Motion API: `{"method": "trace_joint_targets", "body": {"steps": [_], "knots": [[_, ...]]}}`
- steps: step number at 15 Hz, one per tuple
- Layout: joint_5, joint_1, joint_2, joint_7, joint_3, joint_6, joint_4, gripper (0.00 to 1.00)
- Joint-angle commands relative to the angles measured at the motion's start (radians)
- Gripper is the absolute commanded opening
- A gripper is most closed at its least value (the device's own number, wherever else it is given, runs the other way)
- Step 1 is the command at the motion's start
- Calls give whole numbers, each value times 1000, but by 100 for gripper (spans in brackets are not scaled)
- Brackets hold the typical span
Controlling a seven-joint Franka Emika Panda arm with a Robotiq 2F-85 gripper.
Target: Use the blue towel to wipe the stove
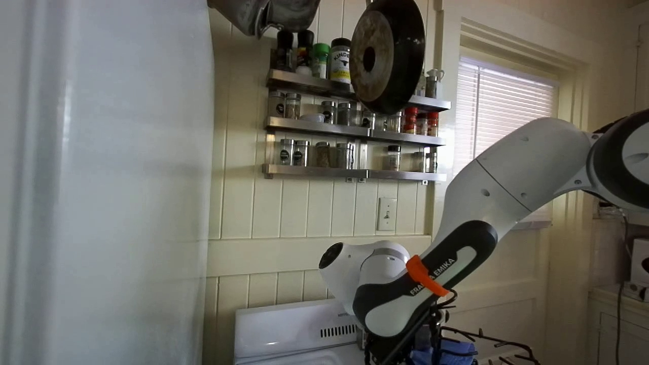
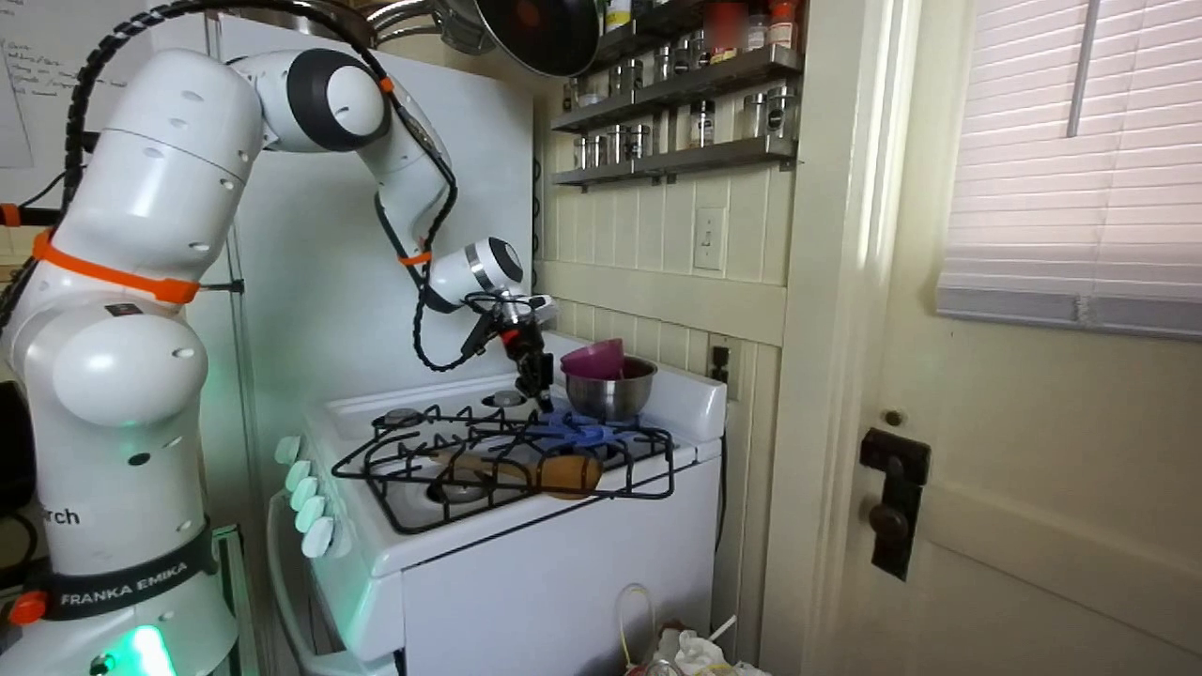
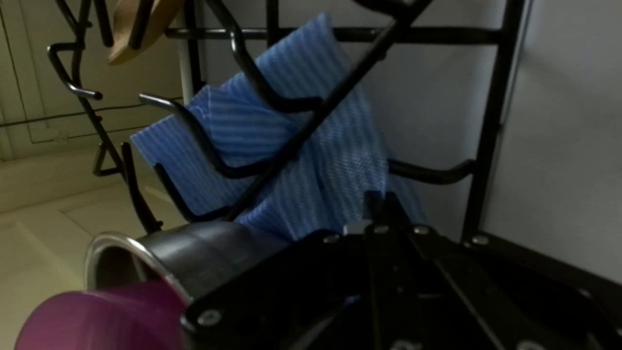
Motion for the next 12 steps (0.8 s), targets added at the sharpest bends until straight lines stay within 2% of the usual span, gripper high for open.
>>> {"method": "trace_joint_targets", "body": {"steps": [1,8,12], "knots": [[14,-2,-57,-65,7,95,-30,0],[76,-31,-138,-296,16,413,-96,0],[203,-51,-183,-496,19,578,-159,0]]}}
